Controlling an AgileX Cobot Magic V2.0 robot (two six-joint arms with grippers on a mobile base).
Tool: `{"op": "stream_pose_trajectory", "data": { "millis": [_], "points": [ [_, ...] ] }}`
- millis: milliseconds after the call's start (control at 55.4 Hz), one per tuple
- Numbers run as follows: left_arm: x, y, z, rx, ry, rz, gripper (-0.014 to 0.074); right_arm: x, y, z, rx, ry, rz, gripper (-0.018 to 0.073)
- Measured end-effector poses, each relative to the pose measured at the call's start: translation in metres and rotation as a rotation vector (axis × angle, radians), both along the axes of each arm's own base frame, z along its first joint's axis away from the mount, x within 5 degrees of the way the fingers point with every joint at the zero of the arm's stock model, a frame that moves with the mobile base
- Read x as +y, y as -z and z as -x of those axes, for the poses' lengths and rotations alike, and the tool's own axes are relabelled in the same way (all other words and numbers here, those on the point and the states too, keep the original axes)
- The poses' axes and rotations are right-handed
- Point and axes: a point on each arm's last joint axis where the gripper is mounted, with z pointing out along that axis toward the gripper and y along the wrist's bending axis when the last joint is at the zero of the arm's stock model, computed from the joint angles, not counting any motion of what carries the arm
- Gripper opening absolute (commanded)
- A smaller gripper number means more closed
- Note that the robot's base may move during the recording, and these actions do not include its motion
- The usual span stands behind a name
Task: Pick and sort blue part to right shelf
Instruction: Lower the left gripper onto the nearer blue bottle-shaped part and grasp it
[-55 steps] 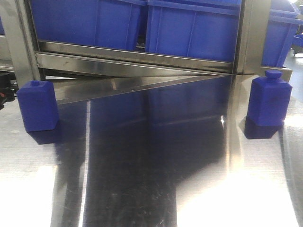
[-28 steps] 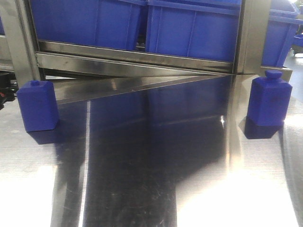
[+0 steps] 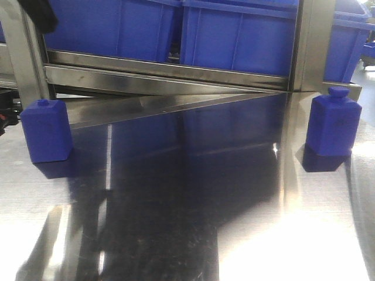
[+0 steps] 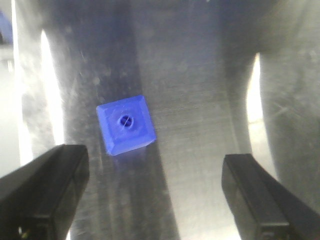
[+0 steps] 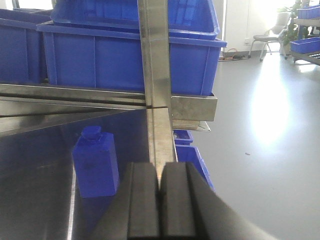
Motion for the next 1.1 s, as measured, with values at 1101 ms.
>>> {"op": "stream_pose_trajectory", "data": {
  "millis": [1101],
  "points": [
    [-0.006, 0.087, -0.064, 0.227, -0.141, -0.072, 0.057, 0.0, 0.0, 0.0, 0.004, 0.0, 0.0, 0.0041]
  ]
}}
